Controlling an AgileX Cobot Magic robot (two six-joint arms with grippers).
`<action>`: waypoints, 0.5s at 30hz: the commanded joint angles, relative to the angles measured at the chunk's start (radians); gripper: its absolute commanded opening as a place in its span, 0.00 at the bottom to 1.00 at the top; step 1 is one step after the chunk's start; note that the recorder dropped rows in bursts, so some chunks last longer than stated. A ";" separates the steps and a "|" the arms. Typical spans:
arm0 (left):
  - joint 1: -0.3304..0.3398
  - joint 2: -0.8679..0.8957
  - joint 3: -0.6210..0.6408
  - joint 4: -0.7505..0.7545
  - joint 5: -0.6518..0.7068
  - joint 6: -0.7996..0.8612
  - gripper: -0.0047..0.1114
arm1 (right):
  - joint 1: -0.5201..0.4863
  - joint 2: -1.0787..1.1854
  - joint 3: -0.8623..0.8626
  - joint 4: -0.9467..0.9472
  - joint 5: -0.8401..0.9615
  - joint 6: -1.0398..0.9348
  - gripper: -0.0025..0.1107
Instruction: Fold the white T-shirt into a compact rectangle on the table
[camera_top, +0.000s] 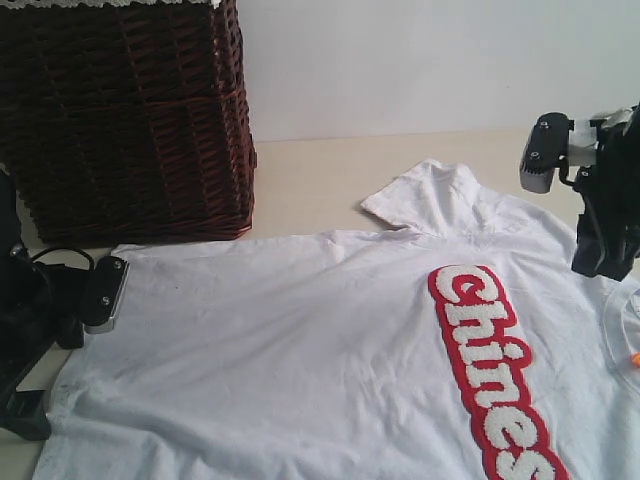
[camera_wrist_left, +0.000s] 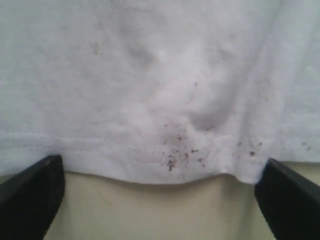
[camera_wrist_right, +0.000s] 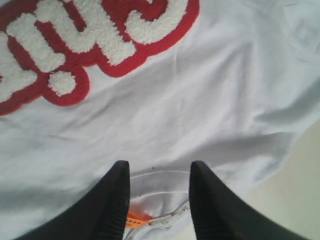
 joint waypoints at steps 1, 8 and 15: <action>0.004 0.035 0.014 -0.020 0.028 0.005 0.90 | -0.004 -0.003 -0.004 -0.009 -0.026 -0.030 0.37; 0.004 0.035 0.014 -0.020 0.011 0.005 0.90 | -0.004 -0.003 -0.004 -0.014 -0.050 -0.056 0.37; 0.004 0.033 0.012 -0.020 0.009 0.009 0.90 | -0.004 -0.003 -0.004 0.005 -0.060 -0.055 0.49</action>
